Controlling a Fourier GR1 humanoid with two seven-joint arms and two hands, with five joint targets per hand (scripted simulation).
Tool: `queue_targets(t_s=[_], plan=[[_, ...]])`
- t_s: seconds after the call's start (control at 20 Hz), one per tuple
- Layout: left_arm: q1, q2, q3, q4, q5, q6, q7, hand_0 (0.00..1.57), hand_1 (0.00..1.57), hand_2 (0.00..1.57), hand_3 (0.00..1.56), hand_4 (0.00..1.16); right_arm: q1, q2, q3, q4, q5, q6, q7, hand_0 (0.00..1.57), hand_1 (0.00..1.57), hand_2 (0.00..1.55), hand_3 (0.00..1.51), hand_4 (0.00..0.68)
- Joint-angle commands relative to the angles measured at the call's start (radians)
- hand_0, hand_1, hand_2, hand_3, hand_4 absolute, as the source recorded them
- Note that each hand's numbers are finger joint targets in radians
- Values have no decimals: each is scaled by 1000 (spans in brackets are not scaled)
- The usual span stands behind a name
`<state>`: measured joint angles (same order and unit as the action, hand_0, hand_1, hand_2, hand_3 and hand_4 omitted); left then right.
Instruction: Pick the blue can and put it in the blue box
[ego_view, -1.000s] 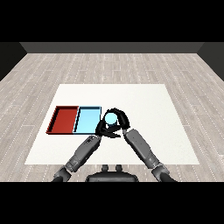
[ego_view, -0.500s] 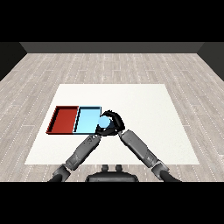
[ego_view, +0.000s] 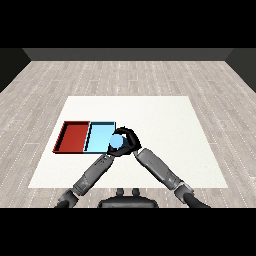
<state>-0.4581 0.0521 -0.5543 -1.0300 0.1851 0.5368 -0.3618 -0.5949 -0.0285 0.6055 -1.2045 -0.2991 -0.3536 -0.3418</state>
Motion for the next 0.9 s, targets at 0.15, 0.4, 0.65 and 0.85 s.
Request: queue_targets(t_s=[0.15,0.4,0.65,0.85], plan=[[7,-50,23,-28,19,-8,-19,732,732,822,636,671,-11,27,33,1,-56,3,0,1438,1438,1454,1393,600],[-14,-50,35,-6,119,-62,-40,914,914,944,831,651,28,13,-7,-47,-23,10,33,1438,1438,1454,1393,583],[12,-18,79,-22,111,-113,-49,1425,1425,1347,1000,683,55,18,-70,-21,-112,93,-20,1267,1267,1371,1326,415],[-11,-51,62,66,151,-85,-52,1571,1571,1516,1448,1097,52,28,-54,-44,-66,45,54,0,0,0,0,0]])
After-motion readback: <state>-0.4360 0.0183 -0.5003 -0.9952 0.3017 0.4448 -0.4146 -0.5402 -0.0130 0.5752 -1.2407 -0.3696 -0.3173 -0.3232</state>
